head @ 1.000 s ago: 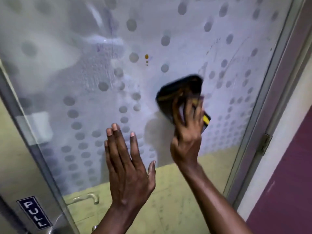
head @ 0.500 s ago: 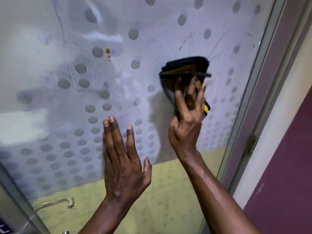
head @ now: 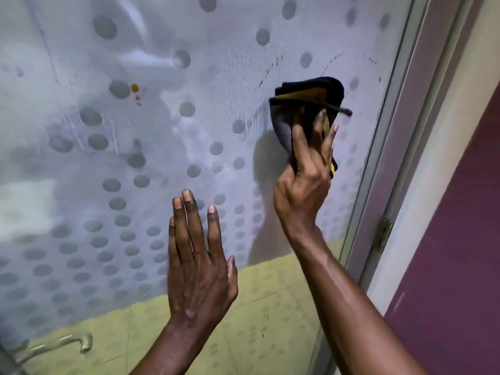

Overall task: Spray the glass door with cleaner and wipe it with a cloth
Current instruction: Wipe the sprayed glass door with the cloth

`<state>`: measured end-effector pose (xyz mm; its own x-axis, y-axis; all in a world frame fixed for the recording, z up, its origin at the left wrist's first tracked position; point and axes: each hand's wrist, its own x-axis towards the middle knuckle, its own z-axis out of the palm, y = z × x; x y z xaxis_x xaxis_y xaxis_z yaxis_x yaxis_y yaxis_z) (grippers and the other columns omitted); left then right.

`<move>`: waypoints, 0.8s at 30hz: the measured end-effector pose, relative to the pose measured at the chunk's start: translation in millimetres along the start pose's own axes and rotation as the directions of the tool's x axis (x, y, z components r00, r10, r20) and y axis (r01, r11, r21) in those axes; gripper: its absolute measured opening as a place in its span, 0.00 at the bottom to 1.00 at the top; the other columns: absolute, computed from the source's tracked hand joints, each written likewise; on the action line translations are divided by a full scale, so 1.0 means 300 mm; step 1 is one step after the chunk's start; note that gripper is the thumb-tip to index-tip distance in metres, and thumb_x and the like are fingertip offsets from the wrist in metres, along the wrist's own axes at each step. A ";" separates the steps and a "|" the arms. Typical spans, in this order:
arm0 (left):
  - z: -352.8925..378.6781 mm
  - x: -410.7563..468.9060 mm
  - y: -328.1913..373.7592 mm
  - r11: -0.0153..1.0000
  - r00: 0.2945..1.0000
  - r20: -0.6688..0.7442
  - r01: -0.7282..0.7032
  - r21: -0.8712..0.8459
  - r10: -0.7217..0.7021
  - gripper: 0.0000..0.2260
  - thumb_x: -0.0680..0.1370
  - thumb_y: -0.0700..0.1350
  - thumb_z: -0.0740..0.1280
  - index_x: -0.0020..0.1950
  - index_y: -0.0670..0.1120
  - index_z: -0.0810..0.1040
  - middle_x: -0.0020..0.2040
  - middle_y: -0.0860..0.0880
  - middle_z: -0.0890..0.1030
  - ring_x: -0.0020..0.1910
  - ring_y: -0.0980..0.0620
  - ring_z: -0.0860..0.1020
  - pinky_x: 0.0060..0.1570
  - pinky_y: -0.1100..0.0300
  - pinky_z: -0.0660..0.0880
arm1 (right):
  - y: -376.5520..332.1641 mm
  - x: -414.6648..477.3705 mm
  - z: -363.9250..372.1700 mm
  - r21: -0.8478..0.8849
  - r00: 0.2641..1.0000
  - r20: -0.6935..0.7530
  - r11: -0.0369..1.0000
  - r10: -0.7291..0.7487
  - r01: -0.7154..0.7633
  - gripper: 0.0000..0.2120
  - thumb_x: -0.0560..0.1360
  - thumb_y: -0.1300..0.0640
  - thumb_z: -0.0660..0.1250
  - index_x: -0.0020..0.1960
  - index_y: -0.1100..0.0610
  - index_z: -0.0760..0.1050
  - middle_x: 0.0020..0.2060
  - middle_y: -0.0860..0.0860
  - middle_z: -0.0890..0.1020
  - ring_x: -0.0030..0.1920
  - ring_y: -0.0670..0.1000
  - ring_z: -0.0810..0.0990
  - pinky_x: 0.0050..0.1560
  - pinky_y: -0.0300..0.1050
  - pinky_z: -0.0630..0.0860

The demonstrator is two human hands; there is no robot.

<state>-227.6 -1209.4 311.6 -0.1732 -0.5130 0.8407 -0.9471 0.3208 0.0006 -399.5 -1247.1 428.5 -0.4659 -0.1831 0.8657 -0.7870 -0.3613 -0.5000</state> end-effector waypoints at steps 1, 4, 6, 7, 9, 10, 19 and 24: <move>0.001 0.002 0.011 1.000 1.000 -0.009 0.010 -0.015 -0.010 0.55 0.73 0.52 0.81 0.90 0.34 0.54 0.90 0.27 0.44 0.92 0.28 0.42 0.91 0.35 0.49 | -0.015 -0.016 0.013 -0.010 1.000 0.004 1.000 -0.022 0.022 0.36 0.70 0.78 0.58 0.75 0.60 0.78 0.79 0.66 0.72 0.84 0.73 0.59 0.77 0.73 0.70; 0.004 0.018 0.039 0.998 1.000 -0.026 -0.004 -0.066 0.003 0.54 0.73 0.52 0.80 0.90 0.34 0.55 0.90 0.27 0.45 0.92 0.28 0.44 0.92 0.37 0.47 | 0.023 -0.177 -0.007 -0.057 0.986 0.145 0.995 -0.079 0.088 0.39 0.71 0.76 0.57 0.79 0.53 0.73 0.83 0.66 0.64 0.87 0.68 0.53 0.78 0.68 0.70; 0.013 0.033 0.035 0.997 0.999 -0.036 -0.025 -0.078 0.022 0.54 0.73 0.52 0.81 0.90 0.35 0.55 0.91 0.29 0.44 0.92 0.29 0.43 0.92 0.38 0.46 | 0.094 -0.295 -0.052 -0.066 0.960 0.256 0.989 -0.111 0.132 0.38 0.72 0.76 0.59 0.78 0.52 0.73 0.82 0.66 0.66 0.86 0.69 0.53 0.79 0.69 0.67; 0.018 0.037 0.028 0.997 0.999 -0.034 -0.028 -0.071 0.025 0.55 0.73 0.52 0.81 0.90 0.36 0.55 0.91 0.29 0.44 0.92 0.29 0.43 0.91 0.38 0.46 | 0.126 -0.327 -0.075 -0.081 0.951 0.288 0.987 -0.113 0.142 0.36 0.72 0.76 0.60 0.76 0.54 0.76 0.81 0.67 0.68 0.86 0.71 0.55 0.80 0.70 0.66; 0.027 0.038 0.008 0.997 0.999 -0.024 -0.042 -0.061 0.041 0.55 0.74 0.54 0.81 0.91 0.37 0.54 0.91 0.29 0.45 0.92 0.30 0.43 0.91 0.38 0.48 | 0.158 -0.303 -0.096 -0.119 0.966 0.252 0.989 -0.059 0.092 0.32 0.71 0.77 0.61 0.70 0.59 0.82 0.80 0.69 0.68 0.84 0.72 0.60 0.80 0.65 0.69; 0.030 0.036 0.000 0.997 0.998 -0.025 -0.052 -0.060 0.051 0.55 0.74 0.54 0.81 0.91 0.37 0.54 0.91 0.29 0.45 0.92 0.30 0.44 0.90 0.38 0.49 | 0.151 -0.249 -0.089 -0.119 0.983 0.185 0.992 -0.011 0.034 0.31 0.71 0.78 0.61 0.69 0.61 0.83 0.80 0.67 0.68 0.83 0.72 0.62 0.79 0.62 0.71; 0.039 0.031 0.025 0.994 0.996 -0.077 -0.041 -0.106 0.033 0.55 0.72 0.53 0.82 0.90 0.35 0.56 0.91 0.28 0.48 0.92 0.28 0.46 0.90 0.35 0.51 | -0.028 0.061 0.027 -0.004 0.996 -0.047 0.997 -0.077 0.077 0.37 0.71 0.79 0.60 0.76 0.58 0.77 0.80 0.54 0.72 0.86 0.67 0.58 0.83 0.45 0.63; 0.053 0.047 0.056 0.990 0.995 -0.073 -0.078 -0.116 0.070 0.51 0.74 0.53 0.81 0.89 0.34 0.58 0.91 0.28 0.47 0.92 0.27 0.46 0.92 0.37 0.46 | 0.147 -0.222 -0.070 -0.032 0.920 0.278 0.955 -0.275 0.295 0.39 0.67 0.77 0.60 0.77 0.57 0.75 0.81 0.65 0.68 0.84 0.74 0.58 0.82 0.67 0.66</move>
<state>-250.2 -1224.0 314.7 -0.2185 -0.4299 0.8761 -0.8931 0.4498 -0.0021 -411.8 -1231.6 348.3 -0.0999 -0.3235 0.9410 -0.9020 -0.3698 -0.2229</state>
